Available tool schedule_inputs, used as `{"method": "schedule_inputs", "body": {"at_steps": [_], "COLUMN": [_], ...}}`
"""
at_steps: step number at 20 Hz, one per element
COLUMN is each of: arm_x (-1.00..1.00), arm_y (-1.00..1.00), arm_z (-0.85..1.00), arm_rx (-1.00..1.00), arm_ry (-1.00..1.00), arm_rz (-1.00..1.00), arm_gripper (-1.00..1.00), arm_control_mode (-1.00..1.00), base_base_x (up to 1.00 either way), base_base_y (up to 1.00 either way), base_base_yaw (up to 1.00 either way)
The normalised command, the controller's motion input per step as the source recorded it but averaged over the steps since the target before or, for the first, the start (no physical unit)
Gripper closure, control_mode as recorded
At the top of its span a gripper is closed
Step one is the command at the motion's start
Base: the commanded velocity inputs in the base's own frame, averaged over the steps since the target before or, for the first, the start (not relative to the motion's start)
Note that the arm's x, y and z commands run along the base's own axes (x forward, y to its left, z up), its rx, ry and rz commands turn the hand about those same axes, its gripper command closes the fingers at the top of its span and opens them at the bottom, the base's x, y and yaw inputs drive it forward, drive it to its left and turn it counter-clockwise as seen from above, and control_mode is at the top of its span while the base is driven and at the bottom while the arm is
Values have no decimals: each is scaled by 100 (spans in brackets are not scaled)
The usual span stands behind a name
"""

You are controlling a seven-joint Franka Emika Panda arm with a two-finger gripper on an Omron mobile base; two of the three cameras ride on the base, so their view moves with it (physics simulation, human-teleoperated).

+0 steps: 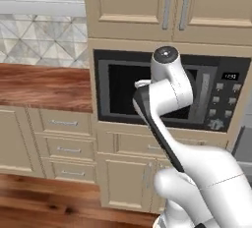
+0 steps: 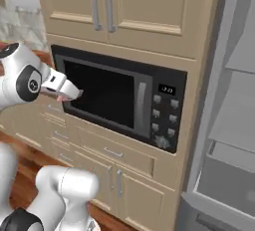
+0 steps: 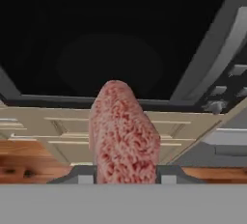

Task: Take the steak from the fridge and place it on the digital scale on the counter by the fridge. Wait a few seconds for a reading, then move it to the plate on the dining counter.

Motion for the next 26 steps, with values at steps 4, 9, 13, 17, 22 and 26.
{"method": "schedule_inputs", "body": {"at_steps": [4,9,13,17,22,26], "arm_x": [0,0,0,0,0,0], "arm_y": [0,0,0,0,0,0], "arm_z": [0,0,0,0,0,0], "arm_rx": [0,0,0,0,0,0], "arm_ry": [0,0,0,0,0,0], "arm_rz": [0,0,0,0,0,0], "arm_gripper": [100,100,100,100,100,100], "arm_control_mode": [100,100,100,100,100,100], "base_base_x": [-32,17,90,100,100,96], "base_base_y": [77,70,72,65,59,82], "base_base_yaw": [72,63,16,-3,-16,-13]}}
